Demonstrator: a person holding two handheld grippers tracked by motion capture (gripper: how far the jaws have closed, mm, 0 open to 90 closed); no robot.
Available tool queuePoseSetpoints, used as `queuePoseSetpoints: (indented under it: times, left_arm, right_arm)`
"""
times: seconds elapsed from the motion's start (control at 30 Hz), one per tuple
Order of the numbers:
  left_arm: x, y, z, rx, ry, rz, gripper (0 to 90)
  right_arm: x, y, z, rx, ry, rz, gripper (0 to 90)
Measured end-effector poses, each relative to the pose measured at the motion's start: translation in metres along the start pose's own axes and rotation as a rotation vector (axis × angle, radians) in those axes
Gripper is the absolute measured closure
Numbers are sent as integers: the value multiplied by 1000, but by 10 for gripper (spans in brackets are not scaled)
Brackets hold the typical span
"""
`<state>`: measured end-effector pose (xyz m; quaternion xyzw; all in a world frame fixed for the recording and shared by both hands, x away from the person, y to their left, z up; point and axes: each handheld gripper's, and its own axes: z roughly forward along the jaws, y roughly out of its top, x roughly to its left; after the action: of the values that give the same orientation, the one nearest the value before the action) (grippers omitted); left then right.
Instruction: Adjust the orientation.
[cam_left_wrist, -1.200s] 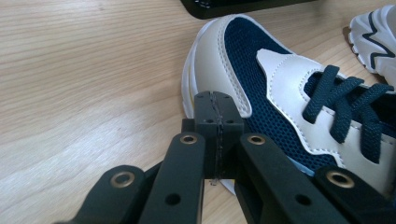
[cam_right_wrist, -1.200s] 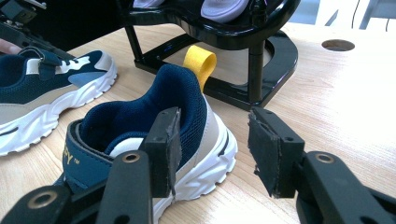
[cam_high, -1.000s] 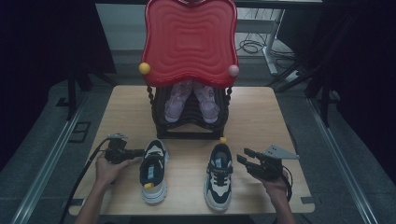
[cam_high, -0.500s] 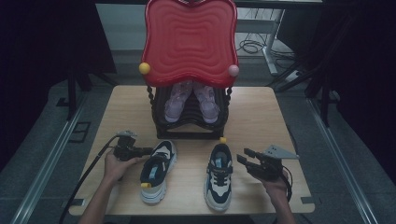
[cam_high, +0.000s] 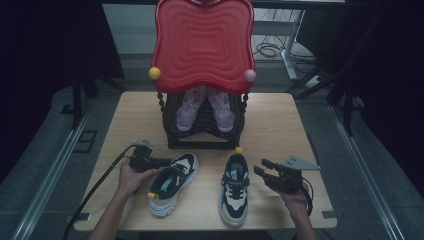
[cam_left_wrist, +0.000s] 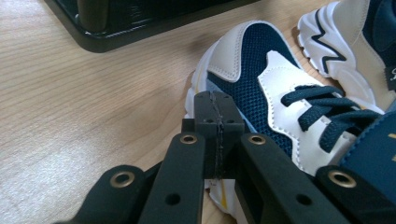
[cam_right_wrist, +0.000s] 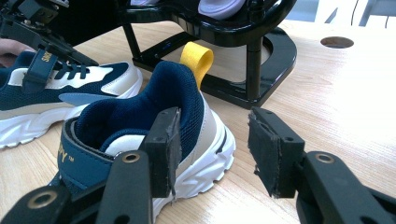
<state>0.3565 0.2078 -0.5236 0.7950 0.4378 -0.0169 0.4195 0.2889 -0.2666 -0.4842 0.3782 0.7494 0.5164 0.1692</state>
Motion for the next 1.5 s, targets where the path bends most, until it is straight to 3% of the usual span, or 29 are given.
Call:
queuePoseSetpoints:
  times: [0.17, 0.23, 0.33, 0.5, 0.87, 1.2, 1.5]
  left_arm:
    - [0, -2, -10, -34, 37, -14, 859]
    - [1, -5, -21, -62, 58, -42, 831]
    - [0, -8, -27, -70, 62, -49, 800]
    - [-14, -14, -33, -51, 105, 5, 688]
    - [-28, -21, -44, -55, 187, 22, 437]
    - [-36, -39, -71, -118, 230, -21, 393]
    - [-40, -47, -79, -138, 258, -5, 390]
  right_arm:
    - [0, 0, -1, -6, 0, 0, 539]
    - [-1, 0, -1, -5, 1, 3, 539]
    - [0, 0, 0, -4, 4, 4, 539]
    - [0, 0, 0, -7, 6, 2, 539]
    - [0, 0, 0, -2, 7, 6, 534]
    - [4, 2, 0, -7, 25, -10, 530]
    - [10, 3, 1, -11, 33, -29, 549]
